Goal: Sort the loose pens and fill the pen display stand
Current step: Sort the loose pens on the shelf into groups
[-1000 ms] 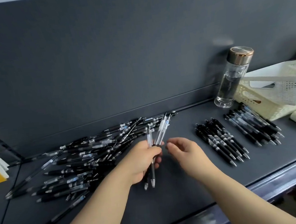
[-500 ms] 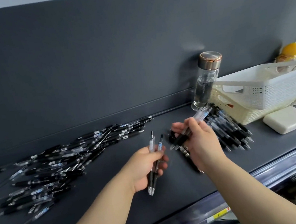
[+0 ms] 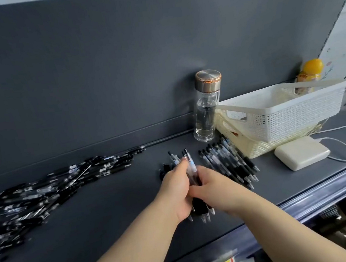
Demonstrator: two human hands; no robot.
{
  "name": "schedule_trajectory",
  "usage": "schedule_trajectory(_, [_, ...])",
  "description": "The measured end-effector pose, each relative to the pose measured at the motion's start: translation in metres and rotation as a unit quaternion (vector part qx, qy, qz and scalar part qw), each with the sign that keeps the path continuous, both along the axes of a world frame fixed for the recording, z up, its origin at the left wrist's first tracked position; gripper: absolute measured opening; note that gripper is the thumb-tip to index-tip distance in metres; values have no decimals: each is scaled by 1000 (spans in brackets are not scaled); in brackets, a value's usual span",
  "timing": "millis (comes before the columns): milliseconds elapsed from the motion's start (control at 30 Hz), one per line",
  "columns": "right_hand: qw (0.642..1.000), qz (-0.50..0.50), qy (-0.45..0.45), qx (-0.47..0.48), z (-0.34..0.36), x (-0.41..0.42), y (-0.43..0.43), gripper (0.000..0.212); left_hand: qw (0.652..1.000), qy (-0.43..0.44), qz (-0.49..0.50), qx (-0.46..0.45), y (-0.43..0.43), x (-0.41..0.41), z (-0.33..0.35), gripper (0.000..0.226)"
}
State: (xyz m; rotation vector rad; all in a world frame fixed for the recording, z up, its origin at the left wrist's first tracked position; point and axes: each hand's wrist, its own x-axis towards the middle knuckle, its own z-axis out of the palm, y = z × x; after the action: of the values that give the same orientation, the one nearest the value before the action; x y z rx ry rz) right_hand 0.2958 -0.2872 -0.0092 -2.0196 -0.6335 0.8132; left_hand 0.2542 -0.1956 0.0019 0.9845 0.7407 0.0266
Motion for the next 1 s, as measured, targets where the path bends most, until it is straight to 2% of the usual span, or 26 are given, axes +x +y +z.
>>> schedule_trajectory(67, [999,-21,-29,2,4,15,-13,6,999,-19,-39,14,-11,10,-3,36])
schedule_trajectory(100, [998,-28,-61,-12,7,24,-19,8,997,-25,-55,47,-16,15,-4,35])
schedule_trajectory(167, [984,-42,-159,-65,11,43,-30,21,969,-17,-103,225,-22,22,-10,36])
schedule_trajectory(200, [972,-46,-207,-97,11,52,-34,23,925,-3,-138,354,-21,25,-15,39])
schedule_trajectory(267, [954,-50,-251,-159,6,68,-40,20,781,14,-230,580,-18,29,-27,44])
schedule_trajectory(300, [944,-52,-266,-187,2,75,-41,13,711,18,-278,646,-17,30,-34,46])
schedule_trajectory(333, [936,-52,-279,-206,-1,79,-42,6,656,26,-316,685,-16,30,-39,47])
schedule_trajectory(367, [931,-52,-293,-212,-4,80,-42,13,621,37,-341,705,-17,29,-44,48])
schedule_trajectory(400, [927,-52,-302,-215,-7,80,-42,23,604,47,-349,715,-17,28,-46,50])
schedule_trajectory(467, [921,-61,-321,-212,-13,79,-41,40,592,63,-340,728,-18,26,-48,55])
schedule_trajectory(533, [914,-64,-339,-212,-15,76,-40,42,579,77,-331,741,-18,25,-47,59])
schedule_trajectory(700, [911,-62,-358,-196,-15,77,-41,34,558,110,-319,758,-16,19,-45,53])
schedule_trajectory(867, [905,-37,-375,-198,-7,78,-34,29,563,130,-329,747,-15,12,-43,54])
schedule_trajectory(1000, [902,-15,-379,-208,0,85,-28,15,564,139,-343,738,-12,7,-43,57])
